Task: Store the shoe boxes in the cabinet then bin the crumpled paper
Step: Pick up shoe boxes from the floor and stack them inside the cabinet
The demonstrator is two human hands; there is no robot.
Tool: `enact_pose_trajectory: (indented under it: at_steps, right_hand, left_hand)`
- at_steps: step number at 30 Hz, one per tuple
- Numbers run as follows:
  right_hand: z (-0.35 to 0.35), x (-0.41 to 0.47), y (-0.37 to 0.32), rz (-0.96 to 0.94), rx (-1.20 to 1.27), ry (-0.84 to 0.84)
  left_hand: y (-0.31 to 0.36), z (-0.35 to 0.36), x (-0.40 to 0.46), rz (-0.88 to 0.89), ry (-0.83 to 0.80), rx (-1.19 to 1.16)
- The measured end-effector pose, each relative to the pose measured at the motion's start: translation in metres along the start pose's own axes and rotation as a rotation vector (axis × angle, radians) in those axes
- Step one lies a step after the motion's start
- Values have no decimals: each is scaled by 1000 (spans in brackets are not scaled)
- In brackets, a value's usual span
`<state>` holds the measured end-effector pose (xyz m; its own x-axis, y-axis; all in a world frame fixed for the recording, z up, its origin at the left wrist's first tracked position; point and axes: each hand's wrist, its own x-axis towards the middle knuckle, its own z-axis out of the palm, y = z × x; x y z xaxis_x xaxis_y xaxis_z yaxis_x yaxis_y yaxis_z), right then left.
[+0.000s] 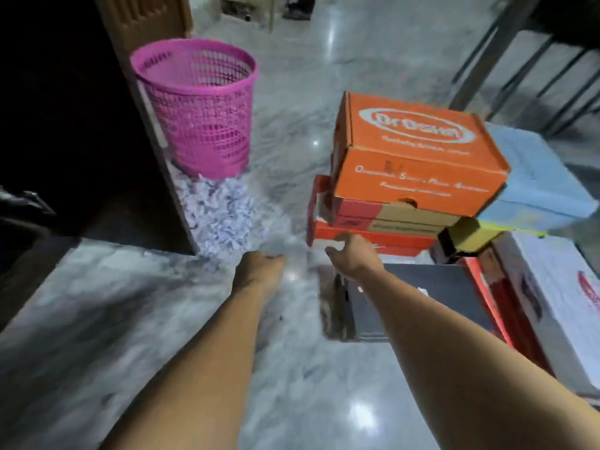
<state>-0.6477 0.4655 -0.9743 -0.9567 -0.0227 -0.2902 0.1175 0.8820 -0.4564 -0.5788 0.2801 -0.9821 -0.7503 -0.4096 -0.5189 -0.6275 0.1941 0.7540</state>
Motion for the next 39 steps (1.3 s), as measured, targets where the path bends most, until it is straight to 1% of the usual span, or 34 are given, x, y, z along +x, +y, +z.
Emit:
enact_pose_trajectory:
  at_steps: [2, 5, 7, 9, 13, 17, 20, 22, 25, 29, 31, 34, 37, 39]
  right_hand:
    - [-36, 4, 52, 123, 35, 86]
    - [-73, 5, 131, 307, 71, 177]
    - [-83, 2, 179, 388, 96, 165]
    - [-85, -3, 217, 409, 114, 118]
    - [-78, -9, 263, 496, 97, 83]
    - [-70, 0, 282, 510, 11, 107]
    - [-68, -4, 276, 541, 26, 133]
    - [-66, -8, 269, 566, 100, 146]
    - [-54, -17, 251, 537, 236, 153]
    - [-17, -27, 206, 444, 400, 171]
    - [2, -31, 174, 368, 451, 101]
    - [30, -32, 118, 174, 487, -48]
    - [63, -40, 52, -9, 542, -196]
    - [86, -51, 11, -97, 568, -308]
  left_hand:
    - [17, 44, -3, 34, -68, 100]
    - [27, 102, -9, 58, -147, 146]
    - [23, 129, -12, 21, -185, 169]
    - [15, 149, -10, -24, -217, 155]
    - [-5, 183, -4, -75, -232, 104]
    - [-25, 199, -3, -66, -231, 56]
    - [-38, 195, -2, -95, -224, 14]
    - [-40, 185, -6, -86, -179, -11]
    - [-48, 161, -4, -86, -85, -26]
    - [-69, 112, 5, -146, 26, -92]
    - [-82, 76, 5, -184, 116, -132]
    - [-108, 8, -5, -250, 272, -185]
    - [-139, -66, -31, -301, 446, -302]
    - [-161, -116, -53, -309, 571, -392]
